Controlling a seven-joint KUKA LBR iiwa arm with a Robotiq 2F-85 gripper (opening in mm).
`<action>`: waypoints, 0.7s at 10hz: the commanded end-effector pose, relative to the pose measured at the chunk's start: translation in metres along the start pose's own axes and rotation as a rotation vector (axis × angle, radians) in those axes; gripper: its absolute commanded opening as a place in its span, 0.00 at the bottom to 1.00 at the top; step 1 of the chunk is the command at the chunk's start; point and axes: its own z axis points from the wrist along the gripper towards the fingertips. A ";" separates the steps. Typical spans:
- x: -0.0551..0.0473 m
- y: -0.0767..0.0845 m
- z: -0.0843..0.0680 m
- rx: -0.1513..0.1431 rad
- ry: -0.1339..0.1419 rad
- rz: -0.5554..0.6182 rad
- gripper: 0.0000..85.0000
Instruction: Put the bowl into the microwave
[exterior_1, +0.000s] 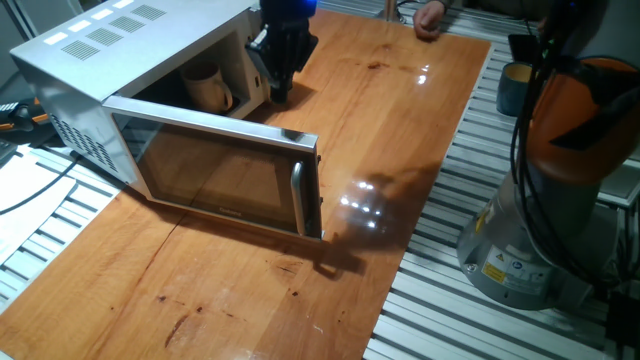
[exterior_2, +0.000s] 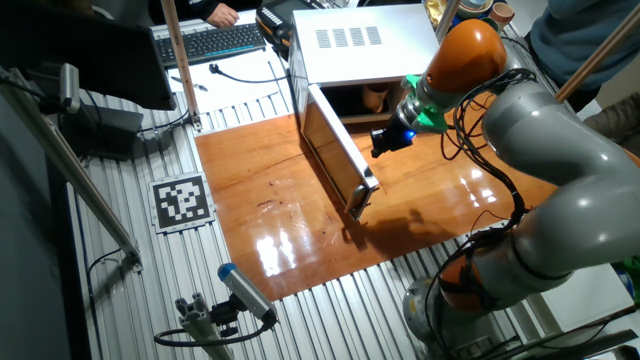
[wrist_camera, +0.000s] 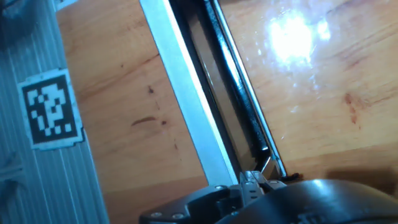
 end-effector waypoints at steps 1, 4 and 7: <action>0.000 0.000 0.000 0.022 -0.001 -0.023 0.00; 0.000 0.000 0.000 0.052 -0.009 -0.191 0.00; 0.000 0.000 0.000 0.042 0.014 -0.123 0.00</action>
